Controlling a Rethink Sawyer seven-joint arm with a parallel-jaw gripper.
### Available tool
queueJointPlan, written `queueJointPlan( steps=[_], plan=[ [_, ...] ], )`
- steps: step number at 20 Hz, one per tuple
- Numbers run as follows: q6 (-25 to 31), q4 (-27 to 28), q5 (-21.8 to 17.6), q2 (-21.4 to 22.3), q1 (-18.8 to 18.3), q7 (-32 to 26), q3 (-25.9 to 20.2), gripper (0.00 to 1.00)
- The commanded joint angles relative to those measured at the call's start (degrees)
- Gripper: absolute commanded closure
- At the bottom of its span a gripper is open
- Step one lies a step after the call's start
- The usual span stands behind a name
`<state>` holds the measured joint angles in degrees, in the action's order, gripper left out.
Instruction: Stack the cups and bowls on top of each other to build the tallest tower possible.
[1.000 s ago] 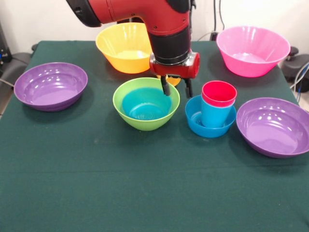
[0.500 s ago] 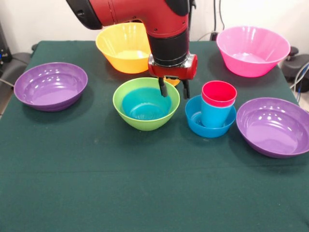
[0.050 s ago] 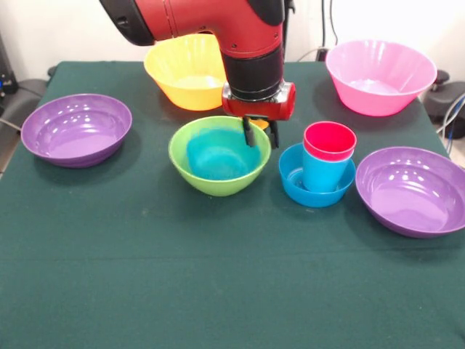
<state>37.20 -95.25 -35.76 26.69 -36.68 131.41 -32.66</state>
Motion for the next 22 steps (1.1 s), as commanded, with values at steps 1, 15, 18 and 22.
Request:
queueJointPlan(
  steps=[1,15,18,22],
  plan=[
    [-0.3,2.3,-4.1,-0.9,1.7,-6.9,1.8,1.00],
    [-0.2,2.0,-4.4,0.2,1.9,-7.0,2.1,1.00],
    [0.3,1.6,-3.9,1.0,1.9,-7.1,1.7,1.00],
    [3.2,0.6,-2.1,3.9,1.9,-7.7,0.9,1.00]
  ],
)
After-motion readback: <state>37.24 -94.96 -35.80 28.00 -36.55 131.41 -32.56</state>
